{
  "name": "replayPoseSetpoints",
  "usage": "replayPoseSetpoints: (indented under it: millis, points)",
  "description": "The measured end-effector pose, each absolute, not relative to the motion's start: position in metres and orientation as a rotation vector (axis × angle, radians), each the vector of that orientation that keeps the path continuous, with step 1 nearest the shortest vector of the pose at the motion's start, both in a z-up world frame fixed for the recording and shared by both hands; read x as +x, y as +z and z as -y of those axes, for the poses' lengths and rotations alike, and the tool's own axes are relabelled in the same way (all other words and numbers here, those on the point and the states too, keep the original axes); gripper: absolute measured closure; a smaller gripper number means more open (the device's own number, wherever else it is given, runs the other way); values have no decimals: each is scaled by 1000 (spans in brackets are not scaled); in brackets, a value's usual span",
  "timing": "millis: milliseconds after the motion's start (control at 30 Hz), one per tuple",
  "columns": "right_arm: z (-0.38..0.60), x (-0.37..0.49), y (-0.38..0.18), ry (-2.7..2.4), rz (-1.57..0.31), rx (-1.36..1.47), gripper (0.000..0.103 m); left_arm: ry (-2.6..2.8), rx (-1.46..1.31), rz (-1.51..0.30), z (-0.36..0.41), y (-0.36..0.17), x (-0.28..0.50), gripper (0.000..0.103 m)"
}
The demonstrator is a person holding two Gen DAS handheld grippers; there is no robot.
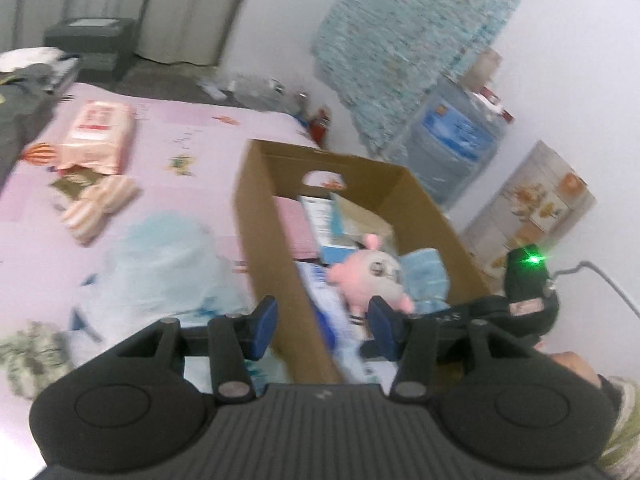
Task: Organize soft objects
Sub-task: 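Lower the white packet into the box and open the right tool, then grasp the orange-and-white striped towel bundle with the right tool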
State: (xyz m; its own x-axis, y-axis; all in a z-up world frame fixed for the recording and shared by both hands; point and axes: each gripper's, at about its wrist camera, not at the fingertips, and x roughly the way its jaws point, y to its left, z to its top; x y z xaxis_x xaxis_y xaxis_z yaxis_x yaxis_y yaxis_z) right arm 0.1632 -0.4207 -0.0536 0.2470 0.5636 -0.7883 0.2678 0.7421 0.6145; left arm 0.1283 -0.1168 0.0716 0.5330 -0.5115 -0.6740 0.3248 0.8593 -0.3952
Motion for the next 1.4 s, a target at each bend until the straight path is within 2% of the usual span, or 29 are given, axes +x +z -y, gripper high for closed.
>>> replayPoseSetpoints:
  millis: [233, 433, 500, 567, 867, 1000, 1167, 1400]
  points:
    - [397, 155, -59, 318, -1402, 711, 74, -335, -253, -881, 60, 43, 118, 51]
    - [398, 156, -53, 309, -1421, 700, 71, -257, -311, -889, 19, 31, 119, 50]
    - [400, 159, -47, 295, -1418, 686, 68, -235, -311, -868, 8, 32, 120, 48]
    - [403, 161, -30, 271, -1370, 649, 53, -210, -300, -845, -1, 35, 121, 46]
    - [359, 201, 57, 376, -1154, 518, 44, -129, -203, -766, -22, 39, 150, 40]
    - [311, 239, 71, 498, -1125, 545, 41, -126, -132, -745, -24, 32, 175, 40]
    - [235, 312, 50, 577, -1200, 588, 41, -177, -67, -750, -22, 15, 214, 41]
    - [161, 406, -23, 454, -1350, 616, 41, -230, -28, -827, -11, -22, 269, 46]
